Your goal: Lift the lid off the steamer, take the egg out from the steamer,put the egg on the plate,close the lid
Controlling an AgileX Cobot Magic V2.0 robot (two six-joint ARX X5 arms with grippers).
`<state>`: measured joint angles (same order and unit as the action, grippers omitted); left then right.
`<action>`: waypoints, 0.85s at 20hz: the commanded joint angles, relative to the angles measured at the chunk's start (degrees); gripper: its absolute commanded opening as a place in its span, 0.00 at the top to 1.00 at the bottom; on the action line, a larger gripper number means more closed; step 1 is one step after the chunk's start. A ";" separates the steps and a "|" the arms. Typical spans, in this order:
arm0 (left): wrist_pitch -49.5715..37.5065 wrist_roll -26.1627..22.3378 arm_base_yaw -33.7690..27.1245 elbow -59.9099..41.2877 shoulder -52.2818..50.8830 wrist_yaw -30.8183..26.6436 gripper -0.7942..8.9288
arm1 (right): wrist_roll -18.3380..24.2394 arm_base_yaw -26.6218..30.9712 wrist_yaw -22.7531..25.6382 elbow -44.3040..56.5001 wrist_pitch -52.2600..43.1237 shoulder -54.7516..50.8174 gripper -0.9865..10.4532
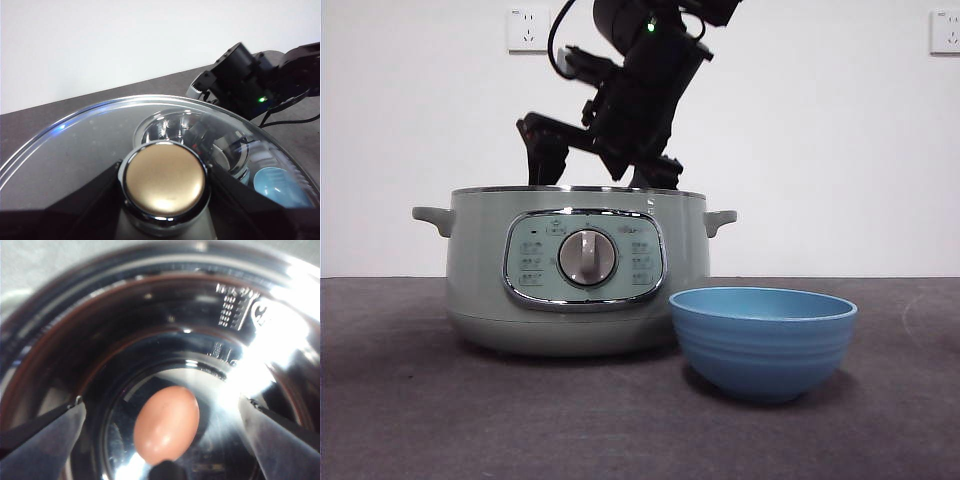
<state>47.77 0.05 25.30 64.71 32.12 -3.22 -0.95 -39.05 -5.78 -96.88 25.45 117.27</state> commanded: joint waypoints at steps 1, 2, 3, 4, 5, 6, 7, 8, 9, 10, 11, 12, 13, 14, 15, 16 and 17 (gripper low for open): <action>-2.64 0.33 0.09 0.28 -0.61 0.37 0.93 | 0.39 -0.35 0.20 -0.15 -0.39 2.05 0.45; -2.64 0.31 0.11 0.28 -0.61 0.37 0.93 | 0.42 -0.37 0.20 -0.15 -0.26 2.51 0.45; -2.64 0.31 0.11 0.31 -0.61 0.37 0.93 | 0.42 -0.42 0.20 -0.15 -0.35 2.95 0.45; -2.62 0.31 0.11 0.28 -0.61 0.39 0.93 | 0.42 -0.44 0.20 -0.15 -0.37 3.26 0.45; -2.62 0.33 0.11 0.28 -0.61 0.39 0.93 | 0.42 -0.46 0.20 -0.15 -0.57 3.72 0.45; -2.62 0.31 0.11 0.28 -0.61 0.42 0.93 | 0.42 -0.46 0.20 -0.15 -0.57 4.09 0.45; -2.62 0.31 0.11 0.31 -0.61 0.44 0.93 | 0.42 -0.46 0.20 -0.15 -0.59 4.72 0.45; -2.62 0.31 0.11 0.31 -0.61 0.44 0.93 | 0.42 -0.46 0.20 -0.15 -0.57 5.27 0.45; -2.62 0.31 0.11 0.31 -0.61 0.42 0.93 | 0.39 -0.46 0.22 -0.15 -0.57 5.86 0.45; -2.54 0.31 0.11 0.31 -0.61 0.42 0.93 | 0.39 -0.48 0.24 -0.15 -0.68 6.43 0.45; -2.38 0.31 0.11 0.28 -0.61 0.42 0.93 | 0.39 -0.50 0.42 -0.15 -0.68 6.60 0.45; -2.14 0.31 0.11 0.28 -0.61 0.42 0.93 | 0.39 -0.63 1.66 -0.15 -0.81 6.60 0.53; -2.10 0.31 0.11 0.31 -0.61 0.42 0.93 | 0.42 -0.79 1.79 -0.15 -1.07 6.60 0.63; -2.08 0.28 0.11 0.31 -0.61 0.42 0.93 | 0.39 -0.79 1.64 -0.15 -1.05 6.60 0.71; -2.08 0.28 0.11 0.31 -0.61 0.42 0.93 | 0.39 -0.79 1.64 -0.15 -0.94 6.60 0.80; -2.05 0.28 0.11 0.28 -0.61 0.42 0.93 | 0.39 -0.81 1.46 -0.15 -1.05 6.60 0.89; -2.01 0.28 0.11 0.28 -0.61 0.42 0.93 | 0.39 -0.87 1.25 -0.15 -1.20 6.60 0.93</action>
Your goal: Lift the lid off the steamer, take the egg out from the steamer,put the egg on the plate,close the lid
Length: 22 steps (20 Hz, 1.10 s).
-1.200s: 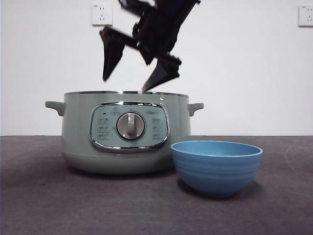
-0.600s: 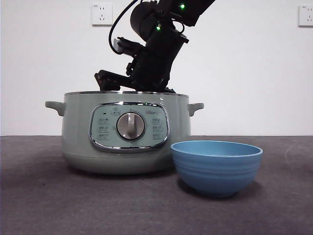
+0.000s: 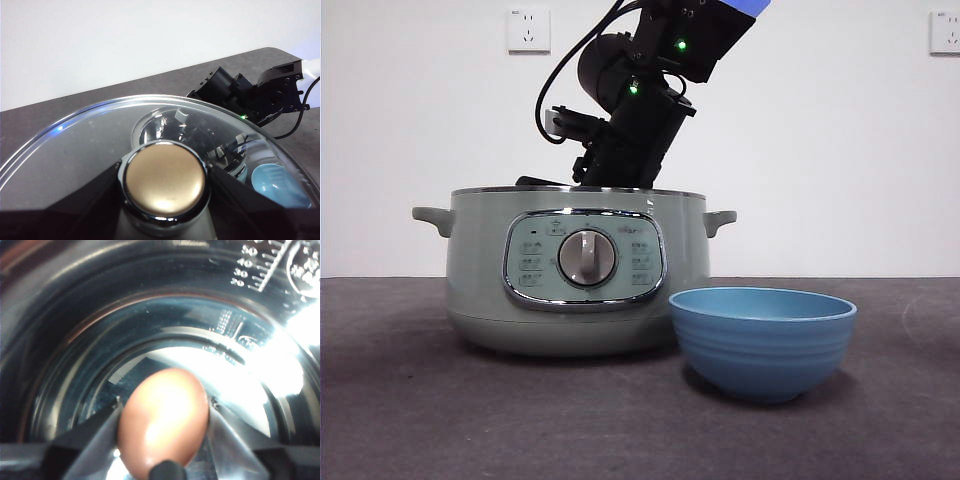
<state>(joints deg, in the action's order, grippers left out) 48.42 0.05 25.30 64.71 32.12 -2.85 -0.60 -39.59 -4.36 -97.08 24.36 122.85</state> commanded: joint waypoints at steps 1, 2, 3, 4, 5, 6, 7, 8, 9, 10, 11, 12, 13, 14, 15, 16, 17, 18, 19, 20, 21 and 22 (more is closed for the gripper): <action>-2.40 0.28 0.11 0.31 -0.61 0.04 0.93 | 0.04 -0.33 -0.17 0.04 -0.13 1.03 0.93; -2.03 0.28 0.11 0.31 -0.61 0.04 0.93 | 0.04 -0.33 -0.17 0.04 -0.11 0.87 0.93; -1.99 0.31 0.11 0.31 -0.61 0.04 0.93 | 0.04 -0.33 -0.13 0.04 -0.09 0.26 0.93; -2.08 0.28 0.11 0.28 -0.61 0.02 0.93 | 0.04 -0.33 -0.02 0.04 0.13 -1.29 0.93; -2.08 0.28 0.11 0.28 -0.61 0.02 0.93 | 0.07 -0.33 0.02 0.04 0.11 -3.39 0.93; -2.08 0.28 0.11 0.28 -0.61 0.02 0.93 | 0.07 -0.33 0.02 0.04 0.22 -6.05 0.93; -2.08 0.28 0.11 0.28 -0.61 0.02 0.93 | 0.07 -0.33 0.02 0.04 0.87 -8.87 0.93; -2.10 0.28 0.11 0.28 -0.59 0.02 0.93 | 0.07 -0.33 0.22 0.04 2.73 -12.46 0.93; -2.10 0.28 0.11 0.28 -0.59 0.04 0.93 | 0.31 -0.31 0.37 0.04 5.62 -16.17 0.93; -2.16 0.28 0.11 0.28 -0.59 0.09 0.93 | 0.63 -0.28 0.96 0.04 9.05 -19.98 0.93; -2.14 0.28 0.11 0.28 -0.59 0.17 0.93 | 0.72 -0.24 2.47 0.04 12.46 -23.69 0.93; -2.10 0.28 0.11 0.31 -0.59 0.20 0.93 | 0.96 -0.22 3.96 0.04 15.85 -27.34 0.93; -2.10 0.28 0.11 0.28 -0.61 0.22 0.93 | 1.60 -0.22 5.35 0.04 18.71 -30.51 0.93; -2.10 0.28 0.11 0.28 -0.59 0.22 0.93 | 1.68 -0.17 6.58 0.04 21.11 -33.03 0.93; -2.08 0.28 0.11 0.28 -0.61 0.24 0.93 | 1.77 -0.09 6.84 0.04 23.54 -35.41 0.93; -2.05 0.28 0.11 0.28 -0.59 0.26 0.93 | 1.79 0.15 6.88 0.04 25.70 -37.18 0.93; -2.05 0.28 0.11 0.28 -0.59 0.42 0.93 | 1.81 0.55 6.93 0.07 28.22 -38.75 0.93; -2.05 0.28 0.11 0.28 -0.59 0.42 0.93 | 1.81 0.92 6.93 0.20 30.71 -40.15 0.93; -2.05 0.28 0.11 0.28 -0.61 0.42 0.93 | 1.99 1.09 6.97 0.63 32.46 -41.13 0.93; -2.03 0.28 0.11 0.28 -0.59 0.42 0.93 | 2.16 1.27 6.95 1.66 33.27 -42.16 0.93; -2.01 0.28 0.11 0.28 -0.61 0.46 0.93 | 2.12 1.44 6.95 3.48 33.07 -43.21 0.93; -1.90 0.28 0.11 0.31 -0.59 0.48 0.93 | 1.92 1.70 6.93 5.68 33.07 -44.13 0.93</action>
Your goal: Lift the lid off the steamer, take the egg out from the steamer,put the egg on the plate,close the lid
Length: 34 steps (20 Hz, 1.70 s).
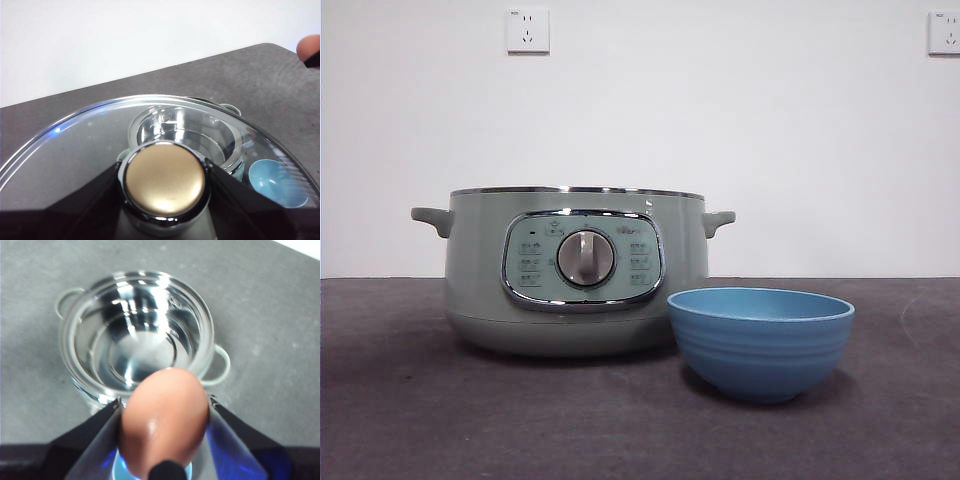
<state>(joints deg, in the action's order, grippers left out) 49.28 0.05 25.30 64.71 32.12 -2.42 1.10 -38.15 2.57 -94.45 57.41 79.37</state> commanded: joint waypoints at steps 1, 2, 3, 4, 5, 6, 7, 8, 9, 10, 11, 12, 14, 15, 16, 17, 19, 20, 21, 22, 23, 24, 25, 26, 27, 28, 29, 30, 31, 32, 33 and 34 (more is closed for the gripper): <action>-2.60 0.28 0.11 0.28 -0.61 0.17 0.93 | -0.07 0.63 -0.04 5.77 -0.42 -1.38 0.93; -2.47 0.28 0.11 0.28 -0.59 0.70 0.93 | -0.22 0.79 -0.11 8.90 -1.64 -1.99 0.93; -2.47 0.28 0.11 0.28 -0.59 1.33 0.93 | -0.24 0.79 -0.96 12.17 -3.37 -2.34 0.93; -2.47 0.28 0.11 0.31 -0.59 1.31 0.93 | -0.72 0.79 -1.88 15.19 -4.94 -2.36 0.93; -2.45 0.28 0.11 0.28 -0.61 1.31 0.93 | -1.09 0.79 -2.73 18.34 -7.13 -2.36 0.93; -2.45 0.26 0.11 0.28 -0.59 1.33 0.93 | -1.49 0.79 -2.75 21.66 -10.01 -2.36 0.93; -2.43 0.11 0.11 0.31 -0.59 1.33 0.93 | -1.79 0.77 -2.95 24.85 -13.00 -2.32 0.93; -2.43 0.11 0.11 0.28 -0.59 1.31 0.93 | -2.36 0.70 -4.31 27.87 -16.04 -2.10 0.93; -2.38 0.09 0.11 0.31 -0.61 1.31 0.93 | -3.28 0.70 -5.44 30.71 -18.75 -1.99 0.93; -2.29 -0.04 0.11 0.28 -0.61 1.31 0.93 | -3.52 0.70 -5.62 33.29 -21.27 -1.86 0.93; -2.19 -0.11 0.11 0.28 -0.59 1.31 0.93 | -3.52 0.72 -5.60 35.58 -23.56 -1.77 0.93; -2.01 -0.11 0.11 0.28 -0.59 1.33 0.93 | -3.50 0.72 -5.64 37.68 -25.73 -1.40 0.93; -1.75 -0.11 0.11 0.28 -0.59 1.33 0.93 | -3.58 0.70 -5.64 40.19 -27.93 -0.04 0.93; -1.53 -0.11 0.11 0.28 -0.59 1.31 0.93 | -3.63 0.70 -5.64 40.68 -28.55 1.03 0.93; -1.29 -0.13 0.11 0.28 -0.59 1.31 0.93 | -3.61 0.70 -5.64 40.94 -29.16 2.29 0.93; -1.09 -0.13 0.11 0.28 -0.59 1.31 0.93 | -3.61 0.70 -5.66 40.94 -30.12 3.85 0.93; -0.79 -0.22 0.11 0.28 -0.59 1.31 0.93 | -3.61 0.70 -6.05 40.94 -32.24 7.19 0.93; -0.61 -0.28 0.11 0.28 -0.59 1.31 0.93 | -3.61 0.70 -6.14 40.94 -32.83 9.11 0.93; -0.50 -0.28 0.11 0.28 -0.59 1.31 0.93 | -3.61 0.70 -6.14 40.94 -33.00 10.56 0.93; -0.35 -0.31 0.11 0.28 -0.59 1.31 0.93 | -3.58 0.66 -6.16 40.94 -33.03 12.11 0.93; -0.22 -0.31 0.11 0.28 -0.59 1.29 0.93 | -3.58 0.59 -6.14 40.94 -33.00 13.09 0.93; -0.09 -0.31 0.11 0.31 -0.59 1.31 0.93 | -3.58 0.59 -6.16 40.94 -33.11 13.90 0.93; -0.09 -0.31 0.11 0.28 -0.59 1.31 0.93 | -3.50 0.59 -6.16 40.94 -33.29 14.34 0.93; -0.11 -0.31 0.11 0.28 -0.59 1.31 0.93 | -3.28 0.59 -6.40 40.94 -33.44 14.51 0.93; -0.11 -0.31 0.11 0.28 -0.59 1.31 0.93 | -3.15 0.59 -6.75 40.94 -33.57 14.62 0.93; -0.11 -0.31 0.11 0.28 -0.59 1.31 0.93 | -3.17 0.59 -6.75 40.94 -33.59 14.64 0.93; -0.11 -0.31 0.11 0.28 -0.59 1.31 0.93 | -3.15 0.59 -6.73 40.94 -33.59 14.64 0.93; -0.09 -0.31 0.11 0.28 -0.59 1.29 0.93 | -3.15 0.59 -6.73 40.94 -33.64 14.67 0.93; -0.11 -0.31 0.11 0.28 -0.59 1.31 0.93 | -3.15 0.59 -6.75 40.94 -33.68 14.73 0.93; -0.11 -0.31 0.11 0.28 -0.59 1.31 0.93 | -3.15 0.59 -6.75 40.94 -33.68 14.97 0.93; -0.11 -0.28 0.11 0.28 -0.59 1.33 0.93 | -3.17 0.59 -6.75 40.94 -33.68 15.39 0.93; -0.07 -0.28 0.11 0.28 -0.59 1.36 0.93 | -3.17 0.59 -6.75 40.94 -33.73 15.93 0.93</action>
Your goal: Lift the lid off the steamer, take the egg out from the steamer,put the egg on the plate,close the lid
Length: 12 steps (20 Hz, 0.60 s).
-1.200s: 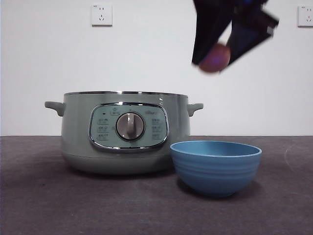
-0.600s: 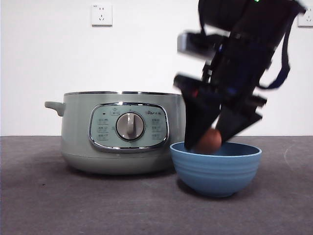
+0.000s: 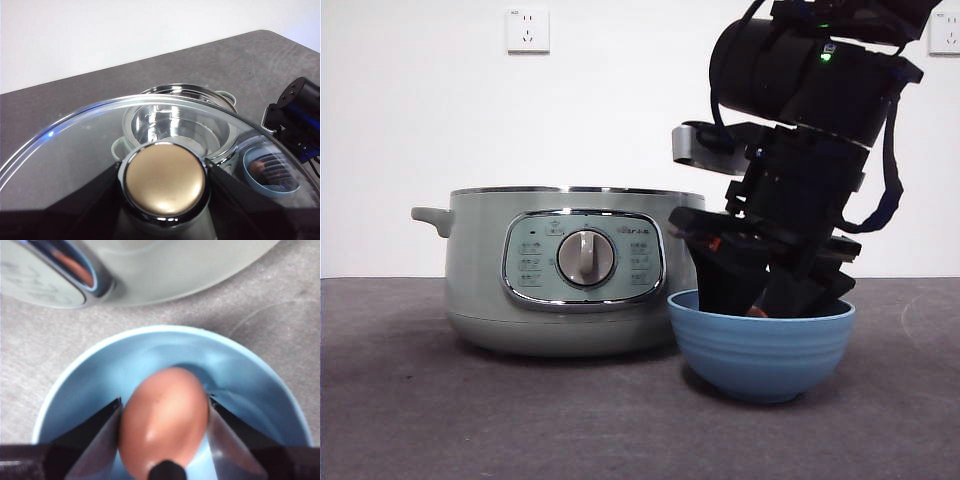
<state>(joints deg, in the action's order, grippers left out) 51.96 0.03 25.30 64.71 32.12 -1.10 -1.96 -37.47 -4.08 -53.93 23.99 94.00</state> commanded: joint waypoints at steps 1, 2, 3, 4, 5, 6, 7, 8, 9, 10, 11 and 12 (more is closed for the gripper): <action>-2.58 -0.28 0.11 0.28 -0.59 0.04 0.93 | -0.11 -0.09 -0.20 0.42 -0.39 1.92 0.93; -2.45 -0.28 0.11 0.28 -0.59 0.04 0.93 | -0.11 -0.09 -0.28 0.42 -0.44 2.32 0.93; -2.38 -0.26 0.11 0.28 -0.59 0.04 0.93 | -0.11 -0.09 -0.26 0.42 -0.48 2.38 0.93; -2.32 -0.28 0.11 0.28 -0.59 0.04 0.93 | -0.11 -0.09 -0.31 0.42 -0.59 2.38 0.93; -2.21 -0.28 0.11 0.28 -0.59 0.04 0.93 | -0.11 -0.09 -0.44 0.42 -0.57 2.38 0.90; -2.12 -0.28 0.11 0.28 -0.59 0.04 0.93 | -0.11 -0.09 -0.42 0.42 -0.37 2.36 0.85; -2.14 -0.26 0.11 0.28 -0.59 0.04 0.93 | -0.11 -0.11 -0.44 0.42 -0.17 2.34 0.73; -2.14 -0.26 0.11 0.28 -0.59 0.04 0.93 | -0.11 -0.24 -0.44 0.42 -0.02 2.32 0.60; -2.14 -0.26 0.11 0.28 -0.59 0.02 0.93 | -0.11 -0.46 -0.44 0.42 0.13 2.19 0.51; -2.14 -0.26 0.11 0.28 -0.59 0.04 0.93 | -0.11 -0.46 -0.42 0.42 0.13 1.70 0.47; -2.14 -0.26 0.11 0.28 -0.59 0.04 0.93 | -0.11 -0.46 -0.42 0.39 0.07 1.11 0.47; -2.12 -0.26 0.11 0.28 -0.59 0.04 0.93 | -0.11 -0.46 -0.37 0.37 0.00 0.28 0.47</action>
<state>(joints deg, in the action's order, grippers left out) 52.36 0.01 25.30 64.71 32.12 -1.10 -1.89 -37.78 -3.86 -54.00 23.99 93.47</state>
